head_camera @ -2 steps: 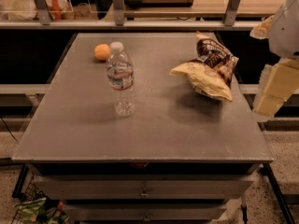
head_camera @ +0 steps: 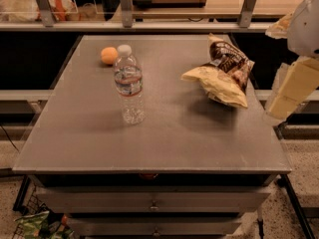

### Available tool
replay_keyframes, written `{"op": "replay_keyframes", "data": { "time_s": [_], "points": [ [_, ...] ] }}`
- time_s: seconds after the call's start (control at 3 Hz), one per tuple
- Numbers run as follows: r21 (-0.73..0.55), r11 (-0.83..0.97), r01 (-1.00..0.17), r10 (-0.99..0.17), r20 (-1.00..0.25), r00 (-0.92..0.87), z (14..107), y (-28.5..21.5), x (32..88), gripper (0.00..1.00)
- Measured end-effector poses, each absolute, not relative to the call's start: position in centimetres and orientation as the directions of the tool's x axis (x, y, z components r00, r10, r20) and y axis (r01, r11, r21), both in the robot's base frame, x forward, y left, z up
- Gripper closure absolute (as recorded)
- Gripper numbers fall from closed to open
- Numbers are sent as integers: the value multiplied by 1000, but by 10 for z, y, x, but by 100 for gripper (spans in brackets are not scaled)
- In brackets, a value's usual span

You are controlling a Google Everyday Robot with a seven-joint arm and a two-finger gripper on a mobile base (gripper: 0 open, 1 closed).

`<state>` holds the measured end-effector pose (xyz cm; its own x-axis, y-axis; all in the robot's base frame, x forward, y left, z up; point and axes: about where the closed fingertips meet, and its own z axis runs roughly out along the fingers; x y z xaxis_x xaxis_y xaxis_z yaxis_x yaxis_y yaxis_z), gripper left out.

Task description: Pick water bottle

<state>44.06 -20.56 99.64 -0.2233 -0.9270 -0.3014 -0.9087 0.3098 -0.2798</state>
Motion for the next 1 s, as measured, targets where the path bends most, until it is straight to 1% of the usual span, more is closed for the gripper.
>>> {"op": "replay_keyframes", "data": {
  "time_s": [0.33,0.67,1.0],
  "points": [
    [-267,347,-899,-882,-420,-215,1008,-187,449,0],
    [-217,378,-900,-821,-528,-218,1007,-162,465,0],
    [-150,371,-917,-750,-630,-200,1000,-124,484,0]
  ]
}}
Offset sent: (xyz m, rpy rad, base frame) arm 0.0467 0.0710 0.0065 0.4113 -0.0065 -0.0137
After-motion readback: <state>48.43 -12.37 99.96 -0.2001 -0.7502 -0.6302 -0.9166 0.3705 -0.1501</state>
